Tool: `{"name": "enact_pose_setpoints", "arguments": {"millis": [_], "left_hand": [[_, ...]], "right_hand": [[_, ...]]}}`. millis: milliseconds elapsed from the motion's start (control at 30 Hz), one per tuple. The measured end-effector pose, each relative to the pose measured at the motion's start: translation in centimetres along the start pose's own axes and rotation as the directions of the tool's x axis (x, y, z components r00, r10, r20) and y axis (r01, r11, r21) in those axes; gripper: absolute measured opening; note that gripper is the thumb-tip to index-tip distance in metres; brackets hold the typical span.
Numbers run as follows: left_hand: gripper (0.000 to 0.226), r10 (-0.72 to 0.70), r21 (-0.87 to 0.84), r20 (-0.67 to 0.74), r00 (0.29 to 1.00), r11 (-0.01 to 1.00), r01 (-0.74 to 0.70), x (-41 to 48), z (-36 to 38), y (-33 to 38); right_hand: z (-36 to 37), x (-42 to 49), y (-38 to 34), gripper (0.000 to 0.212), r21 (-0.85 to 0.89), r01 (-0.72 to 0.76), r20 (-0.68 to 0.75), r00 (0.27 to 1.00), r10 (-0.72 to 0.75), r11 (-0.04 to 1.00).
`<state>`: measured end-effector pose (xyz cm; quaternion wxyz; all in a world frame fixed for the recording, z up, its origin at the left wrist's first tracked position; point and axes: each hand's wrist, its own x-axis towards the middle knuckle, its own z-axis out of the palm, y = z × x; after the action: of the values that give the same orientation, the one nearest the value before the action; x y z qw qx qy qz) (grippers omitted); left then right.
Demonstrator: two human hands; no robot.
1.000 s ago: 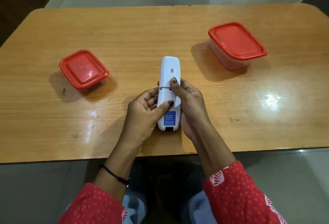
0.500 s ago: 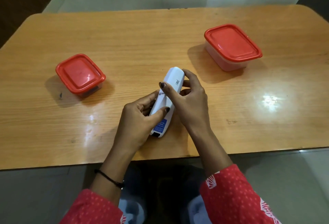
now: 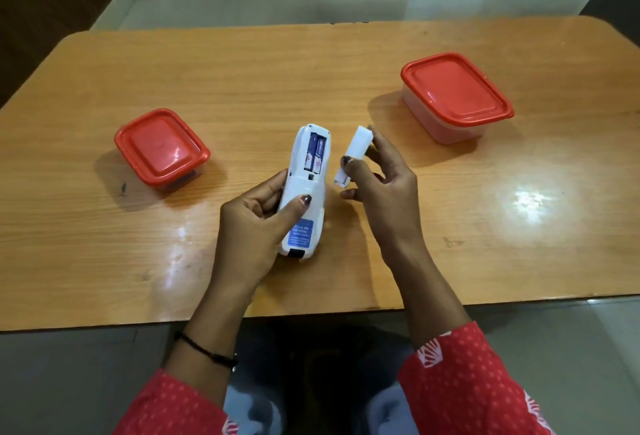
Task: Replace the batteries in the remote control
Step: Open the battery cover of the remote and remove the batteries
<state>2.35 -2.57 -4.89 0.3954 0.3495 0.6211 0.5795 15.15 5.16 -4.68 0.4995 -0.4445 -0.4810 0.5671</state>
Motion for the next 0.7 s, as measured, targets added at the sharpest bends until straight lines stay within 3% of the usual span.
{"name": "enact_pose_setpoints", "arguments": {"millis": [167, 267, 433, 600, 700], "left_hand": [[0.036, -0.147, -0.217, -0.043, 0.988, 0.967, 0.135, 0.7, 0.0, -0.2], [0.029, -0.189, -0.277, -0.03, 0.981, 0.945, 0.174, 1.0, -0.3, -0.3], [0.039, -0.198, -0.28, -0.002, 0.98, 0.941, 0.189, 1.0, -0.2, -0.6], [0.045, -0.194, -0.256, 0.03, 0.98, 0.947, 0.196, 1.0, 0.2, -0.7], [0.045, -0.199, -0.248, 0.051, 0.979, 0.947, 0.205, 1.0, 0.2, -0.8]], "right_hand": [[-1.5, 1.3, 0.2, 0.039, 0.262, -0.068, -0.1, 0.99, 0.097, 0.963], [-2.5, 1.6, 0.7, 0.039, -0.022, 0.01, -0.224, 0.974, -0.015, 1.0], [-2.6, 1.7, 1.8, 0.049, -0.341, 0.093, -0.3, 0.932, -0.202, 0.935], [-2.6, 1.9, 2.9, 0.052, -0.659, 0.036, -0.293, 0.908, -0.3, 0.751], [-2.7, 1.7, 3.2, 0.047, -0.748, -0.037, -0.281, 0.922, -0.266, 0.662]]}}
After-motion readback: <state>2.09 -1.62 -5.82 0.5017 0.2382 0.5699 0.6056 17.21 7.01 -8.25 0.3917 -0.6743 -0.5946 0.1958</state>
